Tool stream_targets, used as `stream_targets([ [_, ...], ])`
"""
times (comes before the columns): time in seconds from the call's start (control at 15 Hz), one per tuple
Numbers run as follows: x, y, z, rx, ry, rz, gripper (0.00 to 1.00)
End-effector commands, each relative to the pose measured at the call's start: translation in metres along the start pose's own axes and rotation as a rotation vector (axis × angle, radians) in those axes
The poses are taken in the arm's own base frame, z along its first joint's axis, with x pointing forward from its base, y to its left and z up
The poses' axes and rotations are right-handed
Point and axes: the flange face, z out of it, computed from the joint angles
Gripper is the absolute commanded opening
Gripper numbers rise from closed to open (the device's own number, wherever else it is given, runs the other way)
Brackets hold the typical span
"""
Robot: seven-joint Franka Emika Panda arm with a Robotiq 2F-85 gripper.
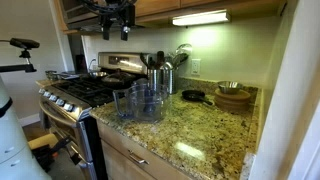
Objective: Remove the grinding blade from the blender.
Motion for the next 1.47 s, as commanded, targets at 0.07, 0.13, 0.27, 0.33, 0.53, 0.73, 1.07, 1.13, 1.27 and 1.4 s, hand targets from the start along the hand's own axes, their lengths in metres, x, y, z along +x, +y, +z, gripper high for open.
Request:
stream_targets([
  [0.07, 0.000, 0.000, -0.001, 0.000, -0.001, 0.000, 1.00],
  [0.13, 0.000, 0.000, -0.001, 0.000, -0.001, 0.000, 1.00],
  [0.27, 0.002, 0.000, 0.001, -0.002, 0.001, 0.003, 1.00],
  [0.33, 0.005, -0.001, 0.003, 0.001, 0.009, 0.008, 1.00],
  [0.53, 0.018, -0.012, 0.011, -0.004, 0.046, 0.009, 1.00],
  [0.73, 0.039, -0.025, 0.023, -0.014, 0.110, 0.026, 1.00],
  [1.07, 0.076, -0.049, 0.050, -0.052, 0.193, 0.051, 1.00],
  [1.13, 0.082, -0.051, 0.058, -0.062, 0.200, 0.050, 1.00],
  [1.27, 0.093, -0.053, 0.072, -0.067, 0.201, 0.052, 1.00],
  [1.4, 0.101, -0.056, 0.085, -0.081, 0.180, 0.048, 1.00],
])
